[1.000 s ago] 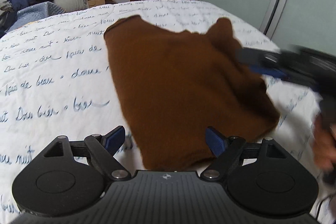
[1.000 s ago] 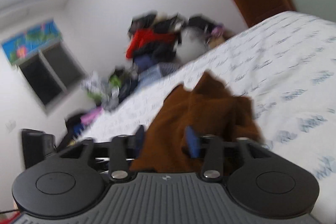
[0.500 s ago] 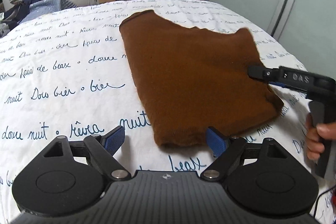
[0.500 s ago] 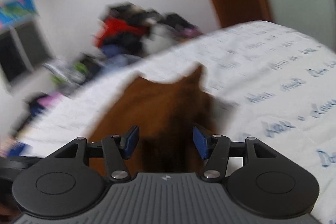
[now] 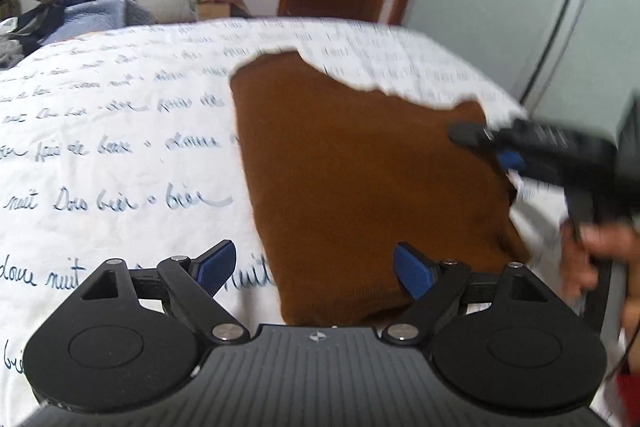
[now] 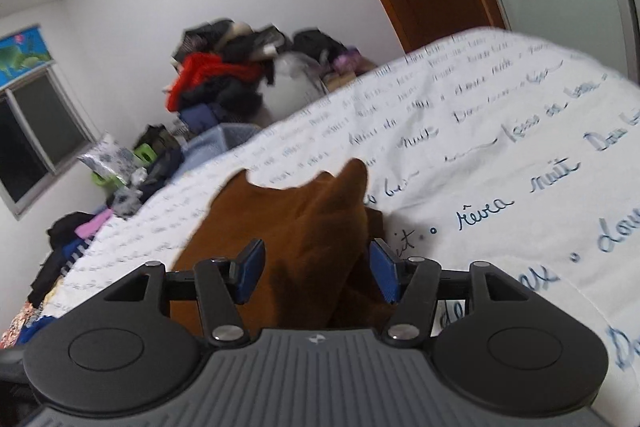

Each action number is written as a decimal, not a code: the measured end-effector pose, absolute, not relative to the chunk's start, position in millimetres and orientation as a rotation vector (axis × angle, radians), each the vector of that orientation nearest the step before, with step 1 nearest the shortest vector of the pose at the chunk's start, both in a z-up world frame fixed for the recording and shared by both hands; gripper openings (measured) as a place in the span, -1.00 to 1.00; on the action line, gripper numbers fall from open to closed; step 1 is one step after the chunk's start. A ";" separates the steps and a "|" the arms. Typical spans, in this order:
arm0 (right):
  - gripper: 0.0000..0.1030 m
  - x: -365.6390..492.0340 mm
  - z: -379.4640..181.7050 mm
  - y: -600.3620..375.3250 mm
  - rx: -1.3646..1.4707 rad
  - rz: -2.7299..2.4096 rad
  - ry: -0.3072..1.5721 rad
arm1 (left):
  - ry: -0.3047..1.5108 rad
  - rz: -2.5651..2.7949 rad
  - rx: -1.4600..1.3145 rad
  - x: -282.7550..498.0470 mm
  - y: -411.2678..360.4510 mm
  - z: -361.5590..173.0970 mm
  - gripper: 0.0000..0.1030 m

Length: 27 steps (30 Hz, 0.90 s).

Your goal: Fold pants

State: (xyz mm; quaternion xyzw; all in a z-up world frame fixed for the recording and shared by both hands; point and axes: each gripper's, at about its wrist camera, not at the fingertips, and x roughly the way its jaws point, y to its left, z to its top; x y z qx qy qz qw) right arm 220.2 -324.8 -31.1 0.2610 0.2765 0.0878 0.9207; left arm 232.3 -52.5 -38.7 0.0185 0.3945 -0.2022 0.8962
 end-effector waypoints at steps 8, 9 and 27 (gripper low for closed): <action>-0.52 218.6 -44.8 -335.0 0.551 0.147 0.593 | 0.826 -0.429 0.080 228.5 -54.1 -44.5 0.70; -0.20 213.9 -41.2 -335.1 0.545 0.116 0.587 | 0.827 -0.421 0.071 229.6 -53.6 -43.6 0.71; 0.20 151.0 -26.7 -246.3 0.058 0.211 0.580 | 0.838 -0.308 0.058 219.3 -58.6 -43.2 0.81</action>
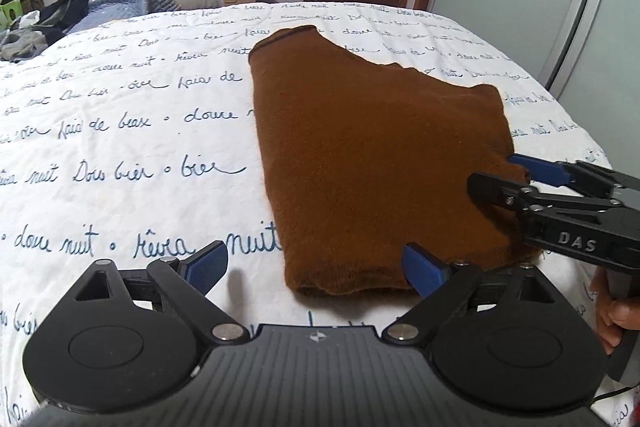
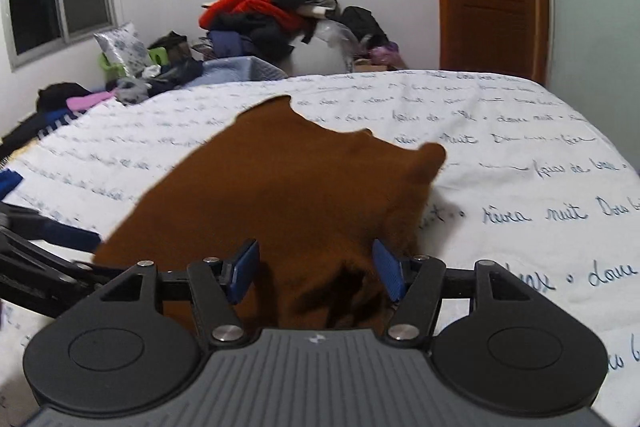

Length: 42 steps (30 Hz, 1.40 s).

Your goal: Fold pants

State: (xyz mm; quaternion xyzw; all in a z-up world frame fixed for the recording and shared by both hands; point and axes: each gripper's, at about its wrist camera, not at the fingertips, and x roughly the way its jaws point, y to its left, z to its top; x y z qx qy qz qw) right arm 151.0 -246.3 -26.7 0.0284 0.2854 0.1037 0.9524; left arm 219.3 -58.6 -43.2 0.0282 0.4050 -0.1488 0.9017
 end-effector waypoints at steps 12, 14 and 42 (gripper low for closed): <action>0.22 130.2 -19.5 -245.9 0.024 0.223 0.555 | 0.835 -0.282 0.095 210.5 -60.8 -41.4 0.82; 0.22 134.9 -26.8 -246.2 0.026 0.204 0.596 | 0.831 -0.280 0.104 208.5 -60.9 -40.8 0.82; 0.69 102.3 -33.8 -249.8 0.060 0.200 0.622 | 0.801 -0.205 0.205 191.6 -64.2 -38.0 0.84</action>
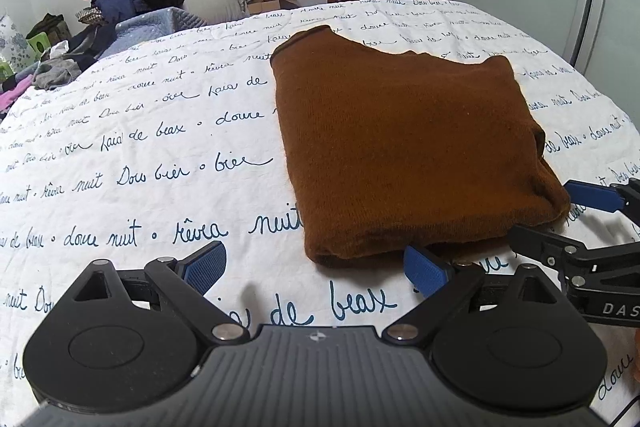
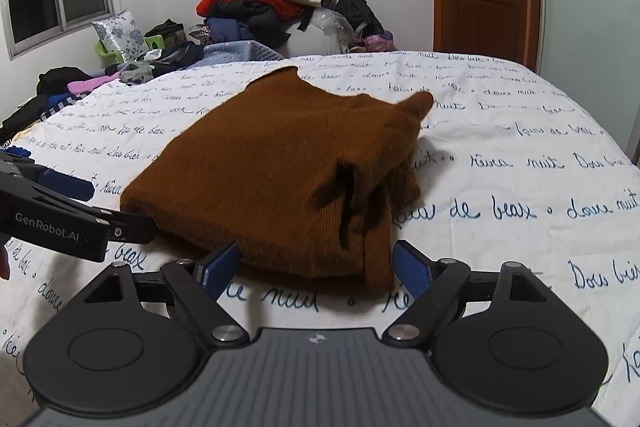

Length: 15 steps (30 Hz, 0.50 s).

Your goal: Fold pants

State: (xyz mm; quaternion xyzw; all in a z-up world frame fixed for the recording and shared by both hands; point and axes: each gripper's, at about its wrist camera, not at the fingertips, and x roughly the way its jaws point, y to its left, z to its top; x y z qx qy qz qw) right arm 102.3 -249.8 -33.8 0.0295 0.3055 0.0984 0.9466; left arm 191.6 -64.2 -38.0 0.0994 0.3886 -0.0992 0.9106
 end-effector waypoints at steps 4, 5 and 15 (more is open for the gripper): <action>0.76 100.5 -32.4 -253.8 0.067 0.204 0.620 | 0.776 -0.200 0.223 192.4 -63.7 -33.6 0.84; 0.76 100.7 -31.4 -255.7 0.069 0.204 0.618 | 0.758 -0.199 0.223 192.7 -62.4 -30.3 0.85; 0.77 149.8 -23.2 -305.5 0.336 0.273 0.618 | 0.834 -0.265 -0.184 264.5 -10.3 -25.6 0.98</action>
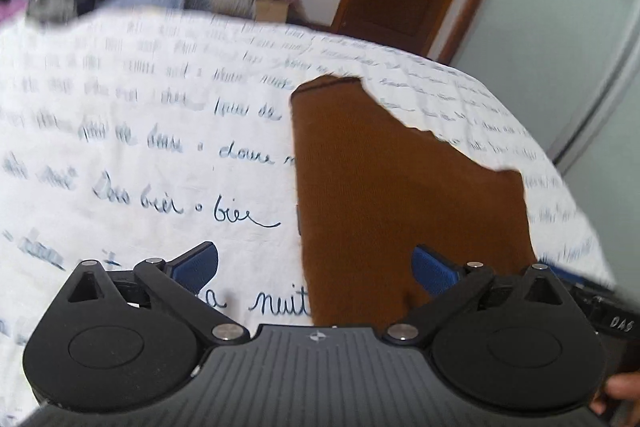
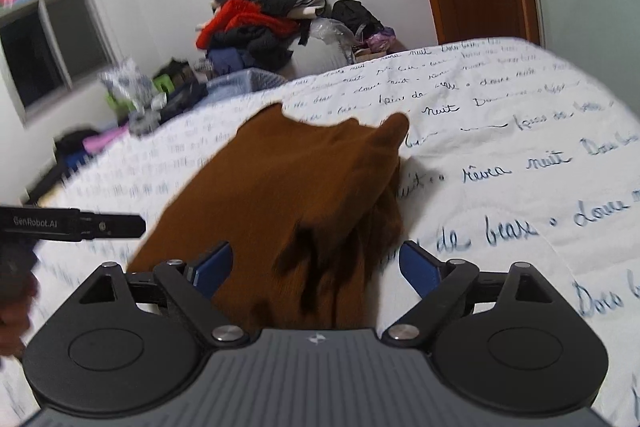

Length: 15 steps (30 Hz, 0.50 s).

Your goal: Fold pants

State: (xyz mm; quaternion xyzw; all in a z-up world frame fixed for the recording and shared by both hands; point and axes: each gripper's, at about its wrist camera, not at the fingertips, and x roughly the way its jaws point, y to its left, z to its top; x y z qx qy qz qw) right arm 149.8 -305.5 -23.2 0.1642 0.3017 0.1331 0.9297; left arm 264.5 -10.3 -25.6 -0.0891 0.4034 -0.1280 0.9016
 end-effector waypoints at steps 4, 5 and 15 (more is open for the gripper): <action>0.77 181.7 -37.8 -315.6 0.413 0.276 0.682 | 0.916 -0.334 -0.319 294.6 0.5 -45.7 0.98; 0.77 188.2 -42.4 -316.3 0.427 0.279 0.698 | 0.938 -0.368 -0.368 301.7 2.6 -51.9 0.98; 0.80 219.3 -61.6 -313.8 0.607 0.524 0.720 | 0.911 -0.601 -0.734 331.5 14.2 -88.2 0.94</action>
